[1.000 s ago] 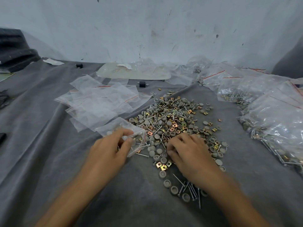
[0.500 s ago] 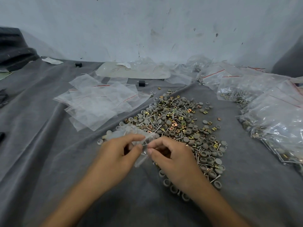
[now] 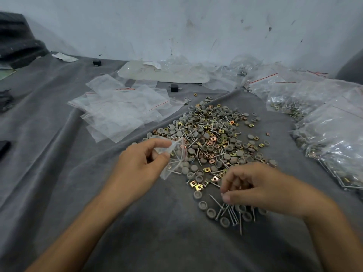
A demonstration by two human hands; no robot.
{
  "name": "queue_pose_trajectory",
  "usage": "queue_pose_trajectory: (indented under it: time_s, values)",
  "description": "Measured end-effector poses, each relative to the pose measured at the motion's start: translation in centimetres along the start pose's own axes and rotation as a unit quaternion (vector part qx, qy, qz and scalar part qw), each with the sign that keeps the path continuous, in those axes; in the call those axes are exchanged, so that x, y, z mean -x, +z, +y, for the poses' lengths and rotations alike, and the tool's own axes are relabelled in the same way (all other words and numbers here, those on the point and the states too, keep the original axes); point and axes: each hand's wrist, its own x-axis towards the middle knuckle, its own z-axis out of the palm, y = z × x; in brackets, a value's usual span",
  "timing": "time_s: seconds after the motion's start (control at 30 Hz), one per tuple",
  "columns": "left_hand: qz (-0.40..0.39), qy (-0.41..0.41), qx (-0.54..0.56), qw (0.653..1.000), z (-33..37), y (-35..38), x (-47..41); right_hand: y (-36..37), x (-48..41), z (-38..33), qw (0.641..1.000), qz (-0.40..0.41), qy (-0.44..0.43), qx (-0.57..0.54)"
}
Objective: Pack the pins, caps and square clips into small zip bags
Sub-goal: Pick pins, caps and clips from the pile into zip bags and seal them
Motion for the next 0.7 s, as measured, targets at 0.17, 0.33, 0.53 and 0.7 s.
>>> queue_pose_trajectory:
  time_s: [0.17, 0.33, 0.53, 0.7]
  values:
    - [0.006, -0.001, 0.008, 1.0, 0.1, 0.0, 0.0, -0.2, 1.3, -0.1, 0.977, -0.179, 0.1, -0.06]
    - [0.011, 0.0, 0.015, 1.0, -0.2, 0.1, -0.1, 0.9, 0.5, 0.0, 0.984, -0.152, 0.093, -0.018]
    - [0.016, -0.012, 0.013, 1.0, -0.1, 0.1, 0.0, 1.9, -0.8, -0.2, 0.995, 0.028, -0.008, 0.097]
    - [0.013, -0.014, 0.011, 1.0, -0.1, 0.0, 0.0, 2.1, -1.8, 0.2, 0.977, 0.183, -0.048, 0.096]
